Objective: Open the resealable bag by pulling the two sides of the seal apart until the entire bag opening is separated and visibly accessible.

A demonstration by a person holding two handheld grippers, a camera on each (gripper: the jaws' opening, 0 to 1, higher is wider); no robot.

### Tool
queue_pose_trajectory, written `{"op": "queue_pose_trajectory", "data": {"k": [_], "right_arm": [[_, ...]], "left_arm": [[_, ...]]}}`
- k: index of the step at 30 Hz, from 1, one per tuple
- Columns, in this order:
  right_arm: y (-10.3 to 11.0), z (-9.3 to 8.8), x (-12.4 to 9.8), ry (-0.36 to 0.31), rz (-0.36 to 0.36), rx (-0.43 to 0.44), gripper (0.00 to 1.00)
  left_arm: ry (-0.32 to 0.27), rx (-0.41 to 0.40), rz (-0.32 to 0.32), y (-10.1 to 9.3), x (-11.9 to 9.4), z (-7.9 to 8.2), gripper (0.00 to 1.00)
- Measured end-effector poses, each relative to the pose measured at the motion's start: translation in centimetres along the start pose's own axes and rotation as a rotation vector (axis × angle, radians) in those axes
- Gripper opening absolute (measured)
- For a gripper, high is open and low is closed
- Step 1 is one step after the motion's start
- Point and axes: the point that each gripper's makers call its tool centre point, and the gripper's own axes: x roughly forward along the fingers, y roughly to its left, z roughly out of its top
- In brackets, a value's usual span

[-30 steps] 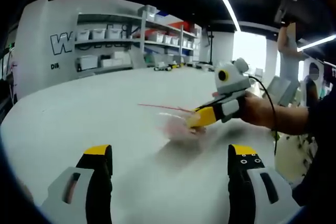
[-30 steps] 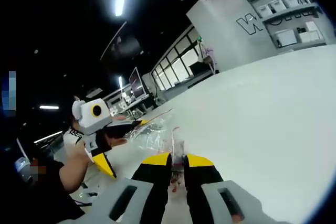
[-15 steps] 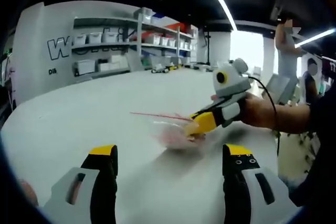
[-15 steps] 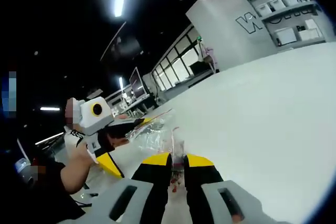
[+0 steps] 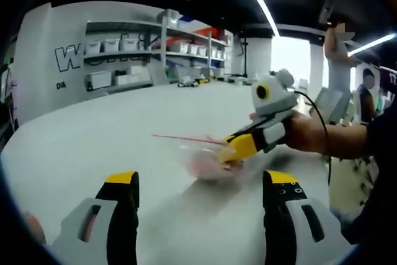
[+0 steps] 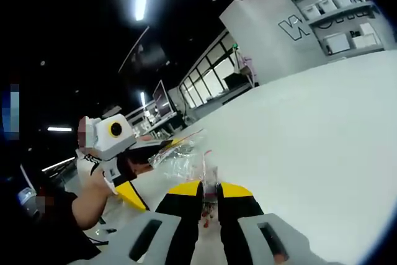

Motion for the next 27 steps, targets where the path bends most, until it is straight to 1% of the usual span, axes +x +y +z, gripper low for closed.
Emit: {"op": "queue_pose_trajectory", "data": {"k": [3,8,12,15,20,23,27], "right_arm": [[0.09,-0.20,0.00,0.001,0.001,0.004,0.06],[0.04,-0.20,-0.06,-0.001,-0.001,0.004,0.06],[0.09,-0.22,-0.07,-0.002,0.000,0.005,0.06],[0.14,-0.25,-0.12,-0.005,0.003,0.012,0.06],[0.22,-0.32,-0.21,-0.007,0.004,0.016,0.06],[0.12,-0.27,-0.22,-0.005,0.004,0.015,0.06],[-0.02,-0.20,-0.23,-0.004,0.006,0.016,0.06]], "left_arm": [[-0.002,0.003,-0.001,-0.05,0.18,0.03,0.80],[-0.009,0.004,-0.005,-0.18,0.26,0.13,0.73],[-0.020,0.017,-0.006,-0.26,0.29,0.29,0.65],[-0.026,0.015,-0.013,-0.42,0.36,0.38,0.62],[-0.028,0.011,-0.019,-0.46,0.55,0.34,0.57],[-0.023,0.014,-0.017,-0.31,0.68,0.20,0.51],[-0.022,0.013,-0.019,-0.31,0.80,0.16,0.50]]}}
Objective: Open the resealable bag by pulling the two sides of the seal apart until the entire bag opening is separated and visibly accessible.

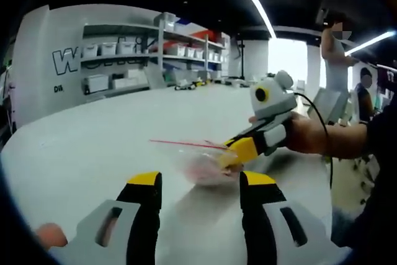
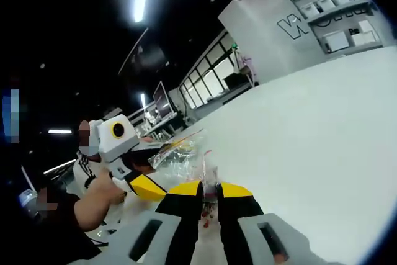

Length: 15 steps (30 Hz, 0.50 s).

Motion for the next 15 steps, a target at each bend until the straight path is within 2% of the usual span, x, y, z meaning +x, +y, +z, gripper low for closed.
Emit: {"op": "queue_pose_trajectory", "data": {"k": [15], "right_arm": [[0.26,-0.16,0.06,0.003,0.005,0.003,0.06]], "left_arm": [[-0.011,0.016,-0.005,-0.08,0.22,0.10,0.34]]}}
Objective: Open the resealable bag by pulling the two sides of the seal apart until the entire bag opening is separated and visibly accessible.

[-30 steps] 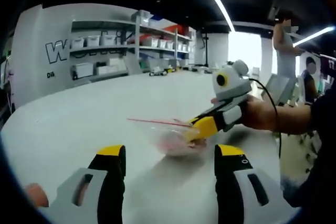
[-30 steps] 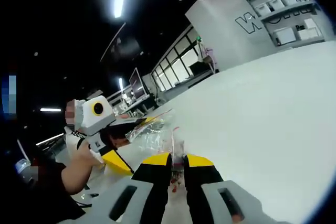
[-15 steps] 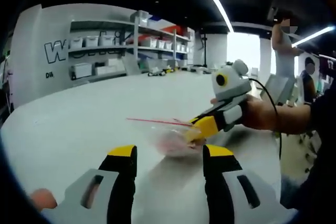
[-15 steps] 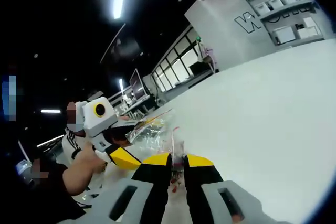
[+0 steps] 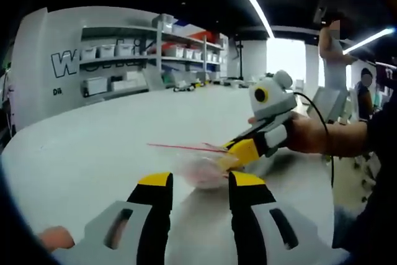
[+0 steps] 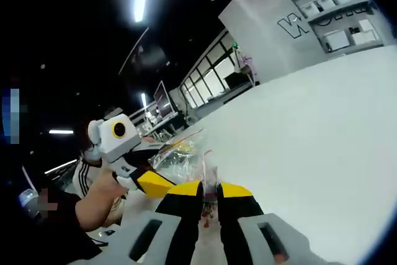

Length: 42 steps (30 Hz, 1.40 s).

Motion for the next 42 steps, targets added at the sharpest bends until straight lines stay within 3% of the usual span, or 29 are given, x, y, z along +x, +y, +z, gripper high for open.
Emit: {"op": "queue_pose_trajectory", "data": {"k": [28,42], "right_arm": [[0.4,-0.4,0.1,-0.004,0.034,0.034,0.06],[0.5,-0.7,0.0,-0.008,0.041,0.016,0.07]], "left_arm": [[-0.004,0.021,-0.030,-0.8,-0.2,0.2,0.11],[0.007,0.023,-0.031,-1.0,-0.3,-0.1,0.09]]}}
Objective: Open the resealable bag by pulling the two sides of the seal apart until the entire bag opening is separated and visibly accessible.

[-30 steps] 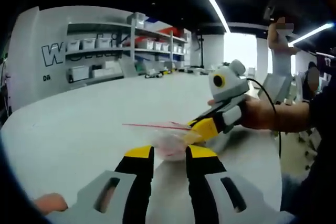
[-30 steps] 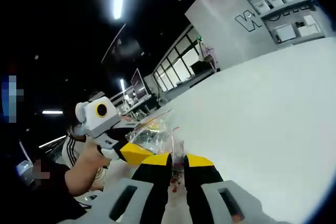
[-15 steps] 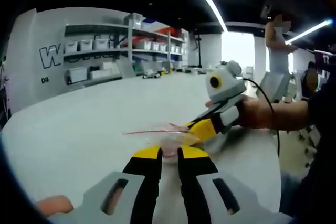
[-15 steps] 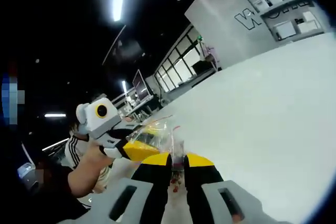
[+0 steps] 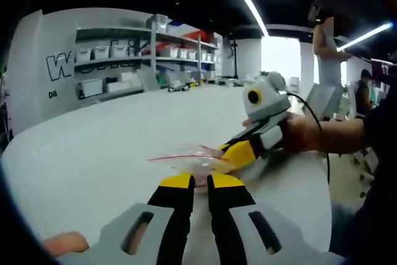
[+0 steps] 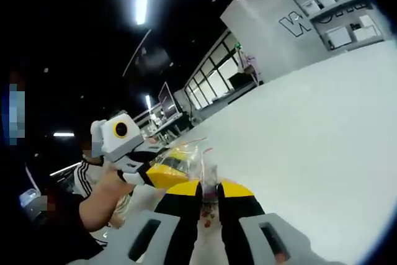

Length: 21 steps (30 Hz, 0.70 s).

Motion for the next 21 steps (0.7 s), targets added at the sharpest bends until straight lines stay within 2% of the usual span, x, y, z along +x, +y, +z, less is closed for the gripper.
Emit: {"op": "queue_pose_trajectory", "data": {"k": [7,11,21], "right_arm": [[-0.2,-0.4,-0.6,0.001,-0.008,-0.020,0.11],[-0.5,-0.7,-1.0,0.011,-0.025,-0.041,0.16],[-0.7,-0.8,-2.4,0.014,-0.047,-0.042,0.15]], "left_arm": [[0.007,0.013,0.001,-0.2,0.0,0.0,0.09],[0.010,0.017,-0.001,-0.4,0.1,0.0,0.09],[0.030,0.056,0.010,-0.8,0.0,0.2,0.09]]}}
